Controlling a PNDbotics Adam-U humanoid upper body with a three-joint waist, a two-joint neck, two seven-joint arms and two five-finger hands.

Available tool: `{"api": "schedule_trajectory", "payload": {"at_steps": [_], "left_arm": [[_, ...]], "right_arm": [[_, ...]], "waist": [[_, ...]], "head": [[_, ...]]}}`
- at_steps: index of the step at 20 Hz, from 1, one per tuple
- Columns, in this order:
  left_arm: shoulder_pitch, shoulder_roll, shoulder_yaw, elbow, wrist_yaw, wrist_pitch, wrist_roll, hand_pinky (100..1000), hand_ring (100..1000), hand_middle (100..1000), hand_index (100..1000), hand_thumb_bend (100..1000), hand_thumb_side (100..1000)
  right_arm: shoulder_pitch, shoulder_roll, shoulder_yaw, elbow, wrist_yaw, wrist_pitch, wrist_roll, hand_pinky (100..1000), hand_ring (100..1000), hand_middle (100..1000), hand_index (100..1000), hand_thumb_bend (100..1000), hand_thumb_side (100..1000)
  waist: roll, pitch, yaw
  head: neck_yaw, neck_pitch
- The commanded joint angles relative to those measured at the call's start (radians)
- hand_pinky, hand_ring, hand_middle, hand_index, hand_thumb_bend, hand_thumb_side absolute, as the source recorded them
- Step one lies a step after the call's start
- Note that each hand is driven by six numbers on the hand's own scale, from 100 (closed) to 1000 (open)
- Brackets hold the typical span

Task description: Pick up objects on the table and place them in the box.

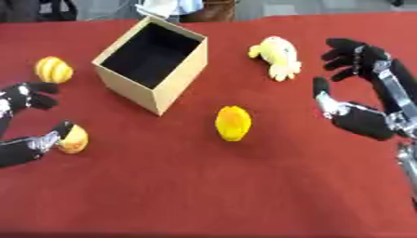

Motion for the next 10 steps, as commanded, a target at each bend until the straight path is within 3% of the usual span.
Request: {"api": "schedule_trajectory", "payload": {"at_steps": [1,5,6,10], "left_arm": [[-0.005,0.021,0.005,-0.012,-0.019,0.002,-0.009,717,705,735,852,440,375],[-0.007,0.025,0.007,-0.016,-0.041,0.006,-0.017,717,705,735,852,440,375],[-0.008,0.027,0.006,-0.016,-0.043,0.008,-0.018,736,729,757,870,452,336],[-0.058,0.11,-0.033,0.029,-0.095,0.045,-0.07,763,748,771,884,459,265]], "right_arm": [[-0.005,-0.01,-0.001,-0.006,0.004,0.002,-0.002,641,721,714,889,140,308],[-0.004,-0.01,-0.001,-0.005,0.006,0.001,-0.001,641,721,714,889,140,308],[-0.004,-0.01,-0.001,-0.005,0.006,0.001,-0.001,642,721,713,890,139,309],[0.001,-0.02,0.001,-0.003,0.011,0.001,0.005,644,721,713,891,139,310]], "waist": [[-0.002,-0.022,0.0],[-0.001,-0.021,0.0],[0.0,-0.021,0.0],[0.01,-0.025,-0.002]], "head": [[-0.003,0.011],[-0.003,0.012],[-0.003,0.012],[0.001,0.012]]}}
